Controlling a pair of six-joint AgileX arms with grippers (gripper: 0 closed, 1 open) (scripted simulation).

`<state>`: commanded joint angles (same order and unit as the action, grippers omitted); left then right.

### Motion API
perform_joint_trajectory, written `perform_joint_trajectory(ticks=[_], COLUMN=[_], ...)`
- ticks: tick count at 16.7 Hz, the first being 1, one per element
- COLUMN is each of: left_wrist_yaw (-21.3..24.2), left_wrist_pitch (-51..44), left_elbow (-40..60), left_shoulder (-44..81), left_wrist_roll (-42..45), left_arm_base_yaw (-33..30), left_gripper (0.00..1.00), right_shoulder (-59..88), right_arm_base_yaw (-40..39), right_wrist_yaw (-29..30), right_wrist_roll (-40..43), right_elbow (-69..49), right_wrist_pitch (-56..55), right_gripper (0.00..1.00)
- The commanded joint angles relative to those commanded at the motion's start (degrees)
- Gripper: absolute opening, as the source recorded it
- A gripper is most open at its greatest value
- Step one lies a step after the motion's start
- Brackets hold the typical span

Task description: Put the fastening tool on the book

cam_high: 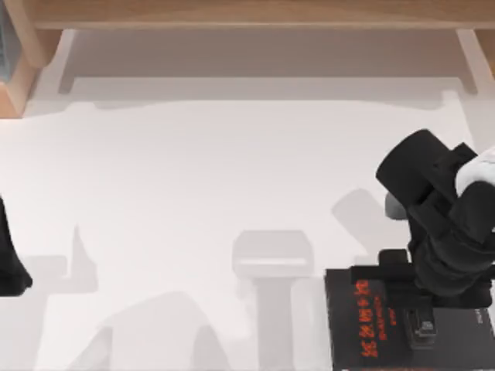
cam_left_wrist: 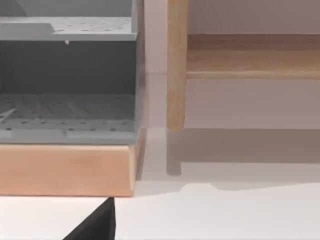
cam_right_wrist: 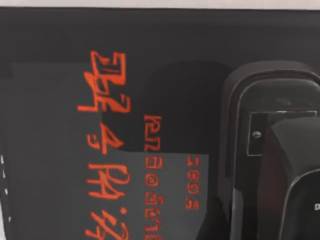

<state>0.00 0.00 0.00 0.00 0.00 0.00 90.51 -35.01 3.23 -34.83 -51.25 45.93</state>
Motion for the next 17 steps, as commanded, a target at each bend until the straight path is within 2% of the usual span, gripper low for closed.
perform_joint_trajectory(ticks=[11, 17], left_wrist_yaw=[0.00, 0.00], left_wrist_pitch=[0.00, 0.00], left_elbow=[0.00, 0.00], left_shoulder=[0.00, 0.00], left_wrist_roll=[0.00, 0.00], left_arm_base_yaw=[0.00, 0.00], left_gripper=[1.00, 1.00], right_shoulder=[0.00, 0.00], right_arm_base_yaw=[0.00, 0.00], right_wrist_yaw=[0.00, 0.00], right_wrist_roll=[0.00, 0.00], right_elbow=[0.00, 0.00], right_wrist_pitch=[0.00, 0.00], right_gripper=[0.98, 1.00])
